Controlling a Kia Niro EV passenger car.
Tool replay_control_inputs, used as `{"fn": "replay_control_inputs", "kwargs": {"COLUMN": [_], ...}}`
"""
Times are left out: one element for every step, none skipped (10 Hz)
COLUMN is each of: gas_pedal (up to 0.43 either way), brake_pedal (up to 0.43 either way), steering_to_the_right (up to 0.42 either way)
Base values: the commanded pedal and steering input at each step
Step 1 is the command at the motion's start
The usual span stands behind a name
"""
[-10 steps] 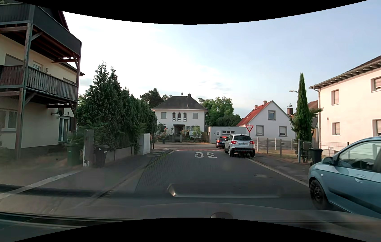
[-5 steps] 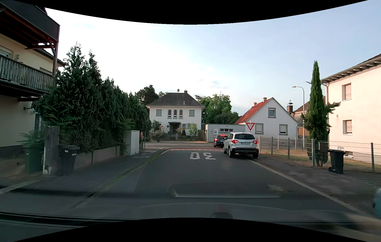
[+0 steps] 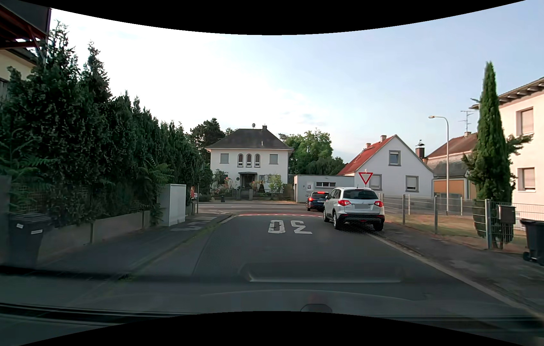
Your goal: Follow the waypoints while adhering to traffic rules and regulations
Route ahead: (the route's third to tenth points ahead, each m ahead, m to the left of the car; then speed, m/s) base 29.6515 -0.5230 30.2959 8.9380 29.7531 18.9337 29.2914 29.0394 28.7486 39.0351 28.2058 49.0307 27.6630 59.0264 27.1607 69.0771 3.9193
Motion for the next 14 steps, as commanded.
{"fn": "replay_control_inputs", "kwargs": {"gas_pedal": [0.000,0.000,0.000,0.000,0.000,0.000,0.000,0.000,0.000,0.000,0.000,0.000,0.000,0.000], "brake_pedal": [0.000,0.000,0.000,0.000,0.000,0.000,0.000,0.000,0.000,0.000,0.000,0.000,0.000,0.000], "steering_to_the_right": [-0.008,-0.007,-0.008,-0.007,-0.007,-0.007,-0.006,-0.006,-0.006,-0.006,-0.005,-0.005,-0.005,-0.005]}}
